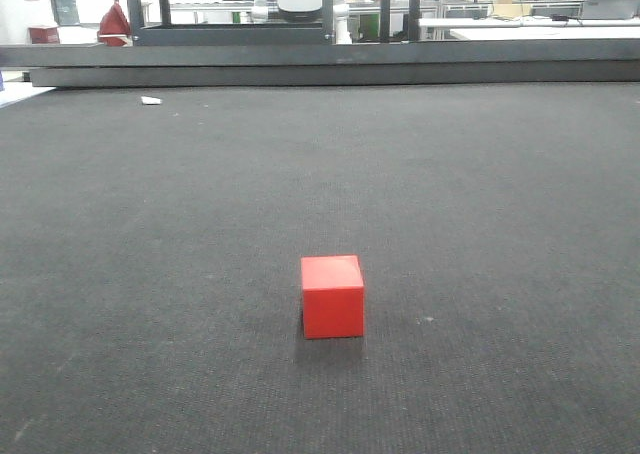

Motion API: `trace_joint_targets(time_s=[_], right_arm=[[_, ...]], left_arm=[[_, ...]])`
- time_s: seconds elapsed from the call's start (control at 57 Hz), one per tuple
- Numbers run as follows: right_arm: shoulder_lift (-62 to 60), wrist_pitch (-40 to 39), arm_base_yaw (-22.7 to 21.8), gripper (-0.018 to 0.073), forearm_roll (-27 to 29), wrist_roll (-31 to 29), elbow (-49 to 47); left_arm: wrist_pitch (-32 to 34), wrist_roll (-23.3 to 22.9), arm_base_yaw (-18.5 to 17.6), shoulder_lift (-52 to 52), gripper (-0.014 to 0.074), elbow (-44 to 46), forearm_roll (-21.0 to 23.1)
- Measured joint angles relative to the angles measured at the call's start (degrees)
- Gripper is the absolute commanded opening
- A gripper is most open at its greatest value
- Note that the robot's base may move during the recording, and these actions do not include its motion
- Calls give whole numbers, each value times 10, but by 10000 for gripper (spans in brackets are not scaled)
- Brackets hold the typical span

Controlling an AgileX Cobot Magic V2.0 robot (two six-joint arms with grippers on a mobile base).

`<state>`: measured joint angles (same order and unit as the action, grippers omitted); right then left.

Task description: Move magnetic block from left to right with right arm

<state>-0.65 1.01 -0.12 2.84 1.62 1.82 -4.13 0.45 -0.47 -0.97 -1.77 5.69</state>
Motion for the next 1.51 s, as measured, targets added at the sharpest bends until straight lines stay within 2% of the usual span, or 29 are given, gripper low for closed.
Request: trace_joint_targets(time_s=[0.982, 1.175, 1.333, 1.509], right_arm=[[0, 6, 0, 29, 0, 0, 0], [12, 128, 0, 29, 0, 0, -84], [101, 243, 0, 29, 0, 0, -161], [220, 272, 0, 29, 0, 0, -211]], left_arm=[[0, 0, 0, 0, -126, 0, 0], [0, 0, 0, 0, -126, 0, 0], [0, 0, 0, 0, -126, 0, 0], [0, 0, 0, 0, -126, 0, 0]])
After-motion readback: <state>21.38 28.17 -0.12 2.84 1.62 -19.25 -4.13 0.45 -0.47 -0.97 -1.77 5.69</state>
